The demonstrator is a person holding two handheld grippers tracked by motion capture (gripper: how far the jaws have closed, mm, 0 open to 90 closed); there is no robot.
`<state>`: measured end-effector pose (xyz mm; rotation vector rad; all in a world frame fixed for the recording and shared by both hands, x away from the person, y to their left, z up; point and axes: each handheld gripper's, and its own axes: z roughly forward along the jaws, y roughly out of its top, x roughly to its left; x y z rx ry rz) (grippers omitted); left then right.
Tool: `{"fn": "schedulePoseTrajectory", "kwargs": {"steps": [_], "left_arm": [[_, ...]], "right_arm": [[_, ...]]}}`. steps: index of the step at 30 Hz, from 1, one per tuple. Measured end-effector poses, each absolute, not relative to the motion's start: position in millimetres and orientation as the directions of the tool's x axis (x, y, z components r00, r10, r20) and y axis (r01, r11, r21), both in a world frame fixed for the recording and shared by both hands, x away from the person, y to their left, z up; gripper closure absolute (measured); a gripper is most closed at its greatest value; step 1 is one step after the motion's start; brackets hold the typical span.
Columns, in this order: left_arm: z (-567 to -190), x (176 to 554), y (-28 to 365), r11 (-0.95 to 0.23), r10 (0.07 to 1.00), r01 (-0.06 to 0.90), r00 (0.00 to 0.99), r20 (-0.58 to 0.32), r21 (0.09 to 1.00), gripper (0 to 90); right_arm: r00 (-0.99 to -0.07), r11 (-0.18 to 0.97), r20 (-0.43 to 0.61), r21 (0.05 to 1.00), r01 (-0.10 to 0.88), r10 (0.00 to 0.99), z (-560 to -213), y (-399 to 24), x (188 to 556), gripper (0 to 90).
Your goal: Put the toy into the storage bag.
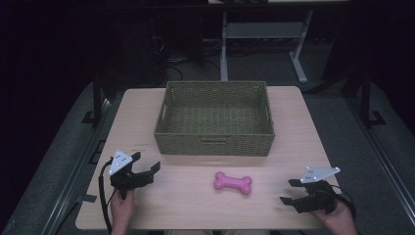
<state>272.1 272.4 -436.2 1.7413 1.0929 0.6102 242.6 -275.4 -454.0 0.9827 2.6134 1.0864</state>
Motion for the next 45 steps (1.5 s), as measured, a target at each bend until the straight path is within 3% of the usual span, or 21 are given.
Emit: {"fn": "schedulePoseTrajectory", "kwargs": {"steps": [18, 45], "left_arm": [[-438.0, 272.5, 277.1, -0.134, 0.881, 0.41, 0.466, -0.08, 0.902, 13.7], [-437.3, 271.3, 280.2, -0.127, 0.885, 0.407, 0.459, -0.083, 0.905, 13.7]], "right_arm": [[-0.845, 0.619, 0.087, 0.642, 0.453, 0.528, -418.9, -238.2, 267.2, 23.8], [-0.905, 0.704, 0.103, 0.594, 0.389, 0.412, -409.3, -192.2, 293.6, 20.9]]}}
